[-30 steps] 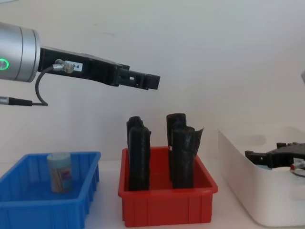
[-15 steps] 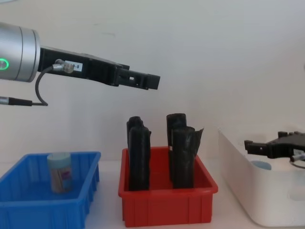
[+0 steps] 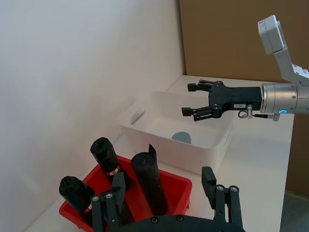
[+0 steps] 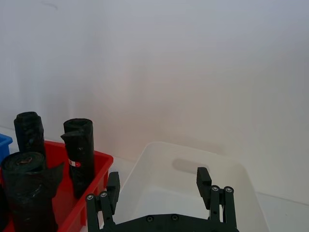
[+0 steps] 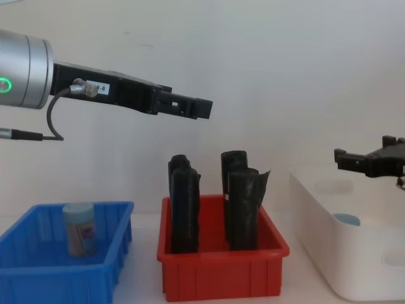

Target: Pick the cotton swabs from the blue box and place them into the white box.

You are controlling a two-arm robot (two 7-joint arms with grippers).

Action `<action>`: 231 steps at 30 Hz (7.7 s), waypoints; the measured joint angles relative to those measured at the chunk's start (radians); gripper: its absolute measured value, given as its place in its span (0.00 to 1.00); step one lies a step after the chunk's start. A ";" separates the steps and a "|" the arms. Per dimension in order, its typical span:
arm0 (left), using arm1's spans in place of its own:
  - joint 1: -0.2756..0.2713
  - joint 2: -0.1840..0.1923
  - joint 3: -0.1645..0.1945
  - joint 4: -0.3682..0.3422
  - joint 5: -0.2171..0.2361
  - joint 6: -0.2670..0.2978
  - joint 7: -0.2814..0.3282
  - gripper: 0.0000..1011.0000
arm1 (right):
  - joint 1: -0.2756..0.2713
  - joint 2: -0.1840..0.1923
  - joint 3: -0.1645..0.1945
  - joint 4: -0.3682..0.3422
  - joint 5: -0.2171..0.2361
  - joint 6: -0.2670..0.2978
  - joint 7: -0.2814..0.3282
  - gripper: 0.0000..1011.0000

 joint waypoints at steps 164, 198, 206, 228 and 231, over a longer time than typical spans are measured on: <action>0.246 -0.073 0.167 0.007 0.103 -0.412 0.681 0.99 | 0.393 -0.251 -0.104 0.769 -0.053 -0.278 0.340 0.90; 0.246 -0.073 0.167 0.007 0.103 -0.412 0.681 0.99 | 0.290 -0.211 -0.070 0.481 0.017 -0.247 0.357 0.46; 0.246 -0.073 0.167 0.007 0.103 -0.412 0.681 0.99 | 0.215 -0.179 -0.056 0.296 0.043 -0.197 0.314 0.46; 0.246 -0.073 0.167 0.007 0.103 -0.412 0.681 0.99 | 0.011 -0.065 0.007 -0.123 0.056 -0.015 0.075 0.46; 0.246 -0.073 0.167 0.007 0.103 -0.412 0.681 0.99 | -0.010 -0.052 0.016 -0.154 0.058 0.003 0.053 0.46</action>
